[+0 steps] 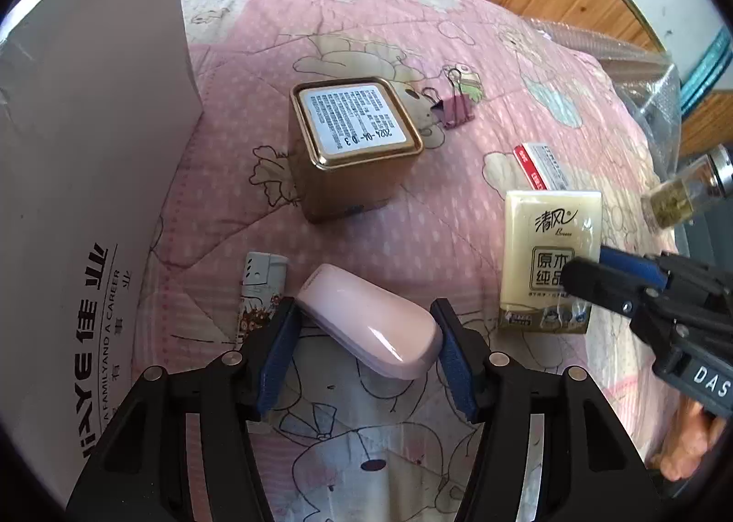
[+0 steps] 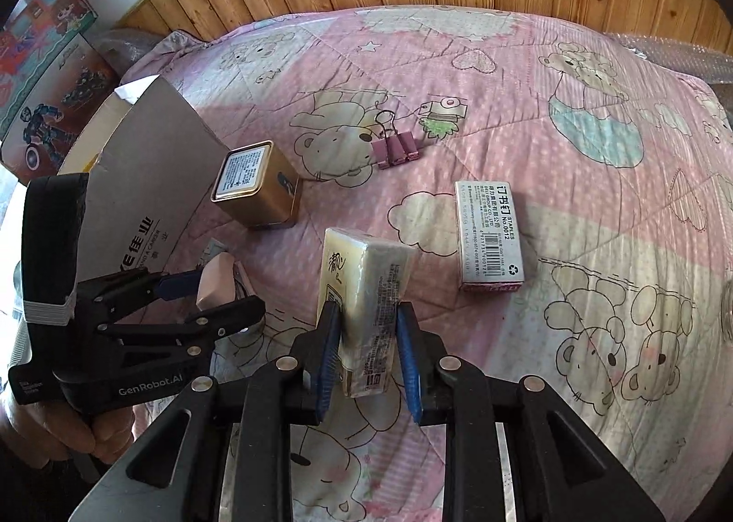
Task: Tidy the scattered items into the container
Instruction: 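Grasp the pink stapler with the left gripper while the right gripper grasps the tissue pack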
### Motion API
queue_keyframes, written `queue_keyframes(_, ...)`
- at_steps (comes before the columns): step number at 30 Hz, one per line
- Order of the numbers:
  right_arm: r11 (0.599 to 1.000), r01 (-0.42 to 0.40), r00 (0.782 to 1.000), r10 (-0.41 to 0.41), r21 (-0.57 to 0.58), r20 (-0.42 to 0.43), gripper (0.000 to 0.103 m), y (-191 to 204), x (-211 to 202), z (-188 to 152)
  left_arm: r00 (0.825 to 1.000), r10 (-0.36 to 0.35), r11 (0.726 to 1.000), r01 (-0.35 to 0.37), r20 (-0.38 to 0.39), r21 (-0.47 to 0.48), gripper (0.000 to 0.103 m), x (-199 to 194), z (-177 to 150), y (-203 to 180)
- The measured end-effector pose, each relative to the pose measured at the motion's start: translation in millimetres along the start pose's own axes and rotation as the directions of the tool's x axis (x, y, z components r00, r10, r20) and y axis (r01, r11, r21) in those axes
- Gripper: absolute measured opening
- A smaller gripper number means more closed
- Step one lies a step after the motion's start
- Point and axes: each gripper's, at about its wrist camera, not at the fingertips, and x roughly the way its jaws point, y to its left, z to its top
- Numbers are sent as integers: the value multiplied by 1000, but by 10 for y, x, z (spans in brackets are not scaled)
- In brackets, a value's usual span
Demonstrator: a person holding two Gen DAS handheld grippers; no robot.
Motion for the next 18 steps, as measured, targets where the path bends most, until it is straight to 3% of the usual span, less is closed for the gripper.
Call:
queue_keyframes(5,995,-89,996,90,51,-25,25,17,128,-55,1000,14,999,-14,23,-37,60,-29,-23,65)
queue_keyframes(8,994,-98,995,98,50,-7,24,60,82,-52,1000,1,999,1,24,-53,59,-81,-25,124)
queue_keyframes(18,993,-106,994,105,59,26,24,73,-75,-14,995,-44,998,39,94,56,59,-404,-62,21)
